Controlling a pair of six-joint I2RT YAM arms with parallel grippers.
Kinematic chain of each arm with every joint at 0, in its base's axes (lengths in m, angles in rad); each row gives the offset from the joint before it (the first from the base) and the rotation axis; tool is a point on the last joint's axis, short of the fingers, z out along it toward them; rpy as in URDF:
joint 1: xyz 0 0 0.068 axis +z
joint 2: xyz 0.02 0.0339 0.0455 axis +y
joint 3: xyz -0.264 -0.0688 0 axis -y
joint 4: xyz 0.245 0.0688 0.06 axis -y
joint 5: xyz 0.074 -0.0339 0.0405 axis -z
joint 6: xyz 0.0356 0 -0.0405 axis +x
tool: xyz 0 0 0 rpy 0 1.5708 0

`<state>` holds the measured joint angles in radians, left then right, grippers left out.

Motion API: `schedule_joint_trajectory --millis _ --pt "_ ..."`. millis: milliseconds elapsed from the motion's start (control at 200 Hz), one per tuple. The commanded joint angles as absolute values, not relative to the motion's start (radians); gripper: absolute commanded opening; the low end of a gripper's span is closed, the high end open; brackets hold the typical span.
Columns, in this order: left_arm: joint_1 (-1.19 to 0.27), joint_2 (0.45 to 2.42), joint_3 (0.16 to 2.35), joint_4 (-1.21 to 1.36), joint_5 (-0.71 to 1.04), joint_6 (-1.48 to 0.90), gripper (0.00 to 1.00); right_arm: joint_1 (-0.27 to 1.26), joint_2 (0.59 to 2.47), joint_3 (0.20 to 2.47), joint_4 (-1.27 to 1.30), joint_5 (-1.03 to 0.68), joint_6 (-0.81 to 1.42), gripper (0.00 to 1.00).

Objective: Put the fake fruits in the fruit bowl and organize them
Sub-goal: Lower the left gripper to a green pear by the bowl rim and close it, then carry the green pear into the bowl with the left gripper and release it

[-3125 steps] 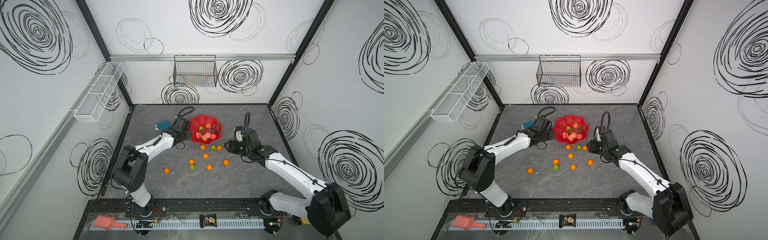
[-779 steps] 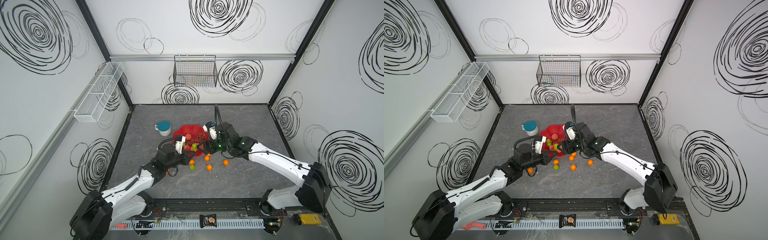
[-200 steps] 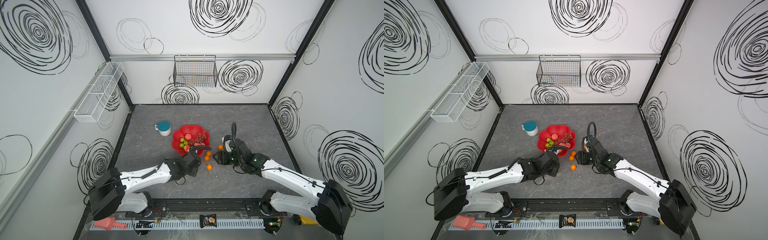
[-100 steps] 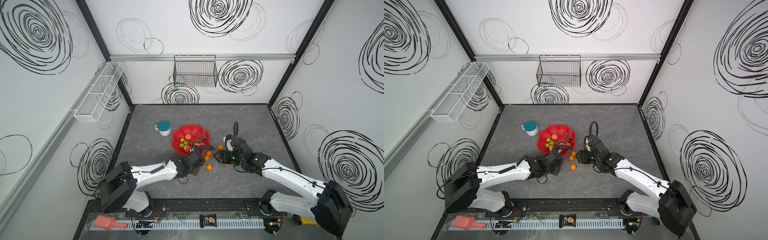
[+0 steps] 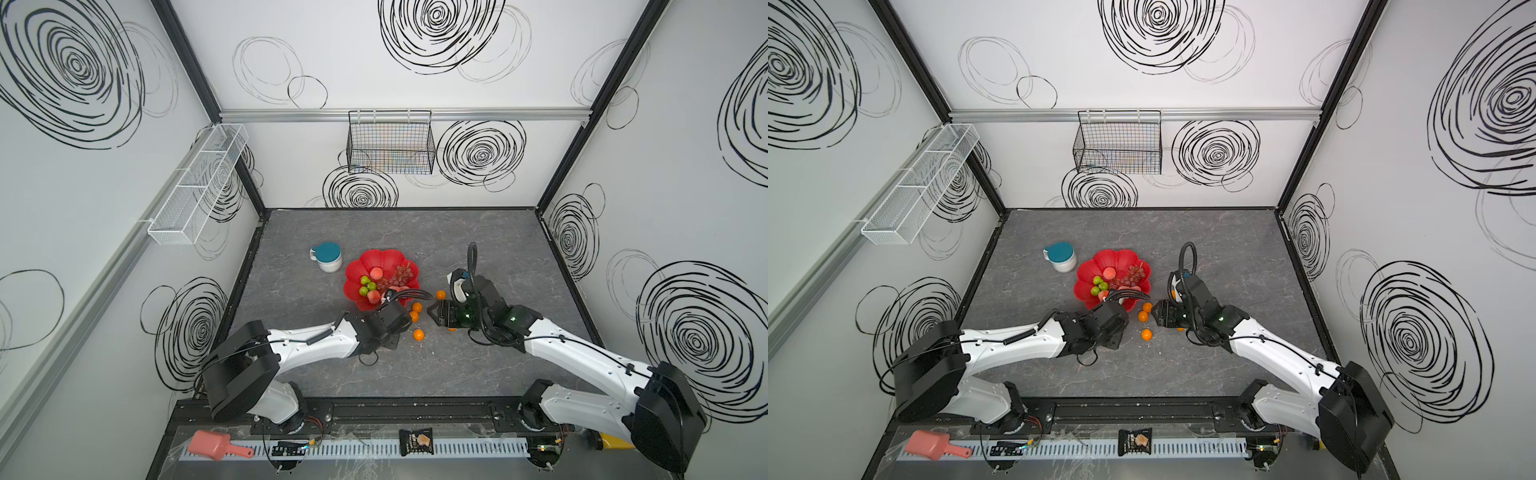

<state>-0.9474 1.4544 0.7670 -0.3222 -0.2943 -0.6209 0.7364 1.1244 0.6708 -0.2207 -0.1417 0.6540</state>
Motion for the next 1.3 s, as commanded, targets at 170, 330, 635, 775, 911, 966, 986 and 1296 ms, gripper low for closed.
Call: schedule_joint_trajectory --millis 170,330,635,775,911,966,986,1296 --pt "-0.949 1.350 0.785 -0.338 -0.309 -0.634 0.00 0.728 1.099 0.670 -0.229 -0.134 0.644 0.66" --pt "-0.945 1.277 0.775 -0.326 -0.286 -0.622 0.00 0.733 1.104 0.671 -0.211 -0.150 0.638 0.66" --pt "-0.858 1.123 0.749 -0.339 -0.263 -0.606 0.00 0.823 1.149 0.741 -0.171 -0.099 0.591 0.66" --pt "-0.757 1.062 0.729 -0.338 -0.224 -0.584 0.00 0.866 1.195 0.787 -0.154 -0.059 0.577 0.67" --pt "-0.624 1.025 0.707 -0.327 -0.152 -0.571 0.00 0.878 1.233 0.824 -0.124 -0.033 0.571 0.70" --pt "-0.573 1.018 0.701 -0.315 -0.116 -0.563 0.00 0.879 1.248 0.837 -0.108 -0.027 0.572 0.72" --pt "-0.557 1.018 0.701 -0.313 -0.104 -0.562 0.00 0.879 1.253 0.842 -0.101 -0.026 0.572 0.72" --pt "-0.386 1.087 0.708 -0.239 0.011 -0.547 0.00 0.881 1.338 0.928 -0.019 -0.004 0.526 0.83"
